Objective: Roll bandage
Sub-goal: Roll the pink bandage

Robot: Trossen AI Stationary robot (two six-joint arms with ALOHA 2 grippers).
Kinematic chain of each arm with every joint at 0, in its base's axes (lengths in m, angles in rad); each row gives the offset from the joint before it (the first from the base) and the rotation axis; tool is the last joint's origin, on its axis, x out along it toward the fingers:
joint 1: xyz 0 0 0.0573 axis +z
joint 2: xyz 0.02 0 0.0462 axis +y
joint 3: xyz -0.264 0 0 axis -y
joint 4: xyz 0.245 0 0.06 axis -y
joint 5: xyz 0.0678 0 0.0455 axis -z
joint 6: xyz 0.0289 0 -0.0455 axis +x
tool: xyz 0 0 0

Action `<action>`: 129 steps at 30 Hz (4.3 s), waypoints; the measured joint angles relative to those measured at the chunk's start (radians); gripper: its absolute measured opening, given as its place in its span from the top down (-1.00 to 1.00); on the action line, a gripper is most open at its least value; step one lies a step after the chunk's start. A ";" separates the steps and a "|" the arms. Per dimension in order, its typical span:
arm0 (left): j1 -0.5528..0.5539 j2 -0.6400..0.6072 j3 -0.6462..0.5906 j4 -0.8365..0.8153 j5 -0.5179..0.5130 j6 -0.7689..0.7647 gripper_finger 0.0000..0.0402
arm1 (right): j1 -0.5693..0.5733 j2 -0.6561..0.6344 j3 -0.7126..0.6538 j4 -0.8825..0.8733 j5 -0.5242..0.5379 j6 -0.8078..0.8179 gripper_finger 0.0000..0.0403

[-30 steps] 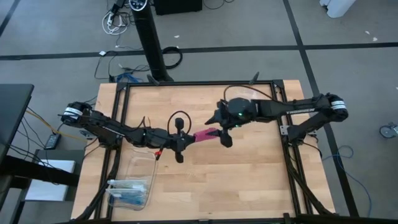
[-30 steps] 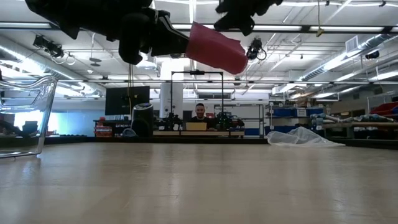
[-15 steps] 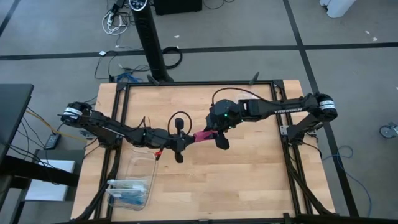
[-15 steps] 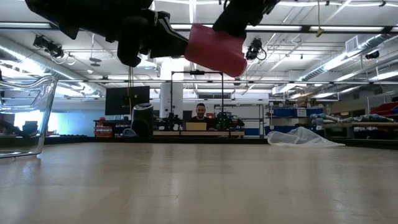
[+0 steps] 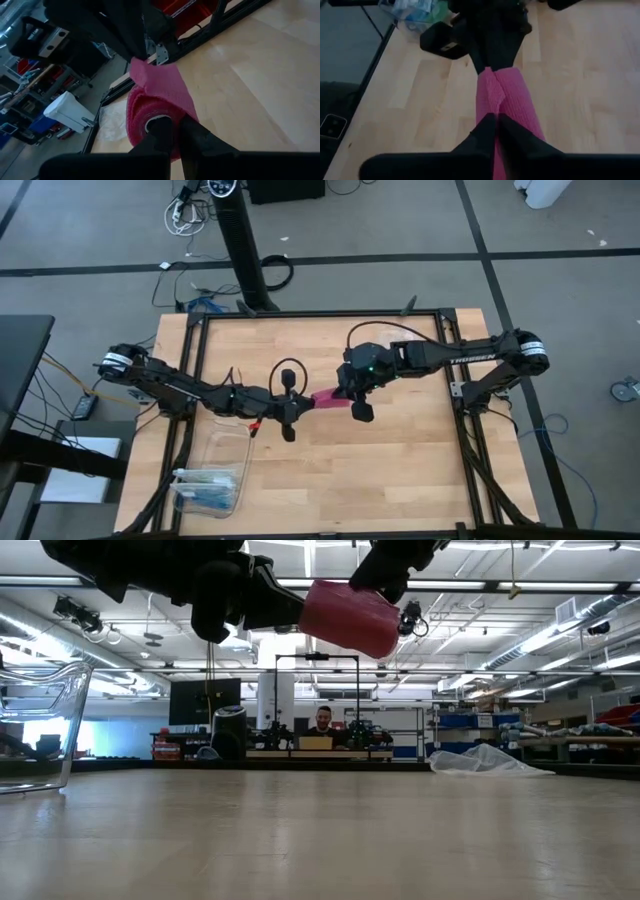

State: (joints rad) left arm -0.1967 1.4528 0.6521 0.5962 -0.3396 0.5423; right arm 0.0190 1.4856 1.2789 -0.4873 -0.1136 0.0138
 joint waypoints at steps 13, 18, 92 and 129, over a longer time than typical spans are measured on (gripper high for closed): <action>0.000 0.000 0.000 0.005 0.004 -0.004 0.91 | -0.029 -0.012 -0.001 -0.005 -0.042 -0.010 0.18; 0.000 0.000 0.000 0.007 0.004 -0.004 0.91 | -0.043 -0.012 -0.001 -0.005 -0.052 0.009 -0.01; -0.055 0.000 0.000 0.079 0.030 0.051 0.91 | -0.081 -0.002 -0.001 0.043 0.061 -0.067 0.18; -0.064 0.000 0.000 0.058 -0.172 0.302 0.91 | 0.026 -0.132 -0.125 0.014 0.143 0.115 0.11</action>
State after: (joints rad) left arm -0.2605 1.4528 0.6525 0.6540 -0.5112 0.8442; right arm 0.0452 1.3540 1.1534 -0.4736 0.0296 0.1287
